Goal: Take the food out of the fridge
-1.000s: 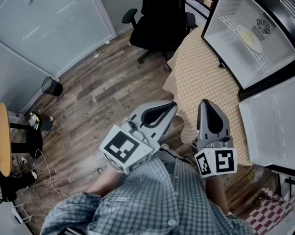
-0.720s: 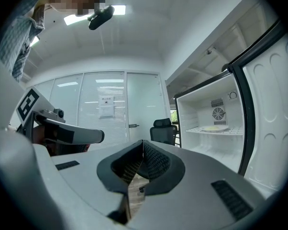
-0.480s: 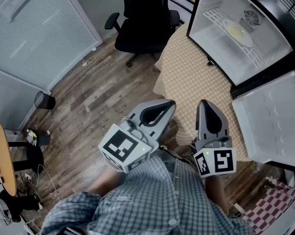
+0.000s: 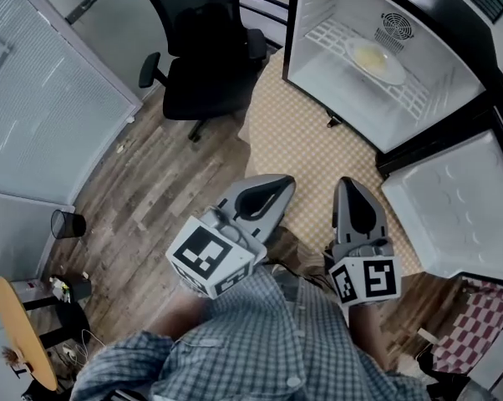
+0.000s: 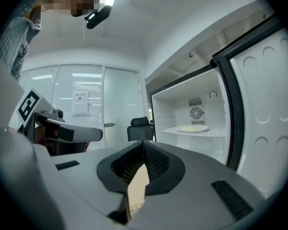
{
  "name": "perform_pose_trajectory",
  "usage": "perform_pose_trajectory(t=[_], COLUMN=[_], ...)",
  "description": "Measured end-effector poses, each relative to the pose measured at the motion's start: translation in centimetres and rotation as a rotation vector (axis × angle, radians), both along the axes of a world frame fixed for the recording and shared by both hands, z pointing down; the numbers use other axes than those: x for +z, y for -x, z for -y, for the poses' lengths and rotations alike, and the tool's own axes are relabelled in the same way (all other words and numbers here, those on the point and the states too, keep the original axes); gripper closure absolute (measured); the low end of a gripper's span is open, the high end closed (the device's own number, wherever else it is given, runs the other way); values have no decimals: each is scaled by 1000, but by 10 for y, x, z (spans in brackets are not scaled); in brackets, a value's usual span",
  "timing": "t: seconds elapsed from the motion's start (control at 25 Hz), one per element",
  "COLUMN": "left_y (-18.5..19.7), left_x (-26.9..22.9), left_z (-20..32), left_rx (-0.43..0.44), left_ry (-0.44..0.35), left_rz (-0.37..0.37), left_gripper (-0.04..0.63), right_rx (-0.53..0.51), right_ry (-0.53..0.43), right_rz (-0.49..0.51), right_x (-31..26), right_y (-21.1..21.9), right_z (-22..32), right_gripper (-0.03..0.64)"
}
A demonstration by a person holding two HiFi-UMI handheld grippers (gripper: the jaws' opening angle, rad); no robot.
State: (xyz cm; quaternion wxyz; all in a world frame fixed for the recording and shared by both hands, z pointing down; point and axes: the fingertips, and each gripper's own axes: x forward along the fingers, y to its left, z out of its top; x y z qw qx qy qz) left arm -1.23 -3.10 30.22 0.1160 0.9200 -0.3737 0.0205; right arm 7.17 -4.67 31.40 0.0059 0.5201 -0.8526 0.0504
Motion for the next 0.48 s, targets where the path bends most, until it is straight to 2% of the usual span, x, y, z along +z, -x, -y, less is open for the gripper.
perform_pose_trajectory(t=[0.48], left_y=[1], left_x=[-3], left_z=[79], left_rx=[210], left_ry=[17], left_rz=[-6], left_gripper=[589], right_rx=[202], right_ry=[14], right_rz=[-33], right_x=[-5], right_y=[4], right_z=[56], right_gripper=[606])
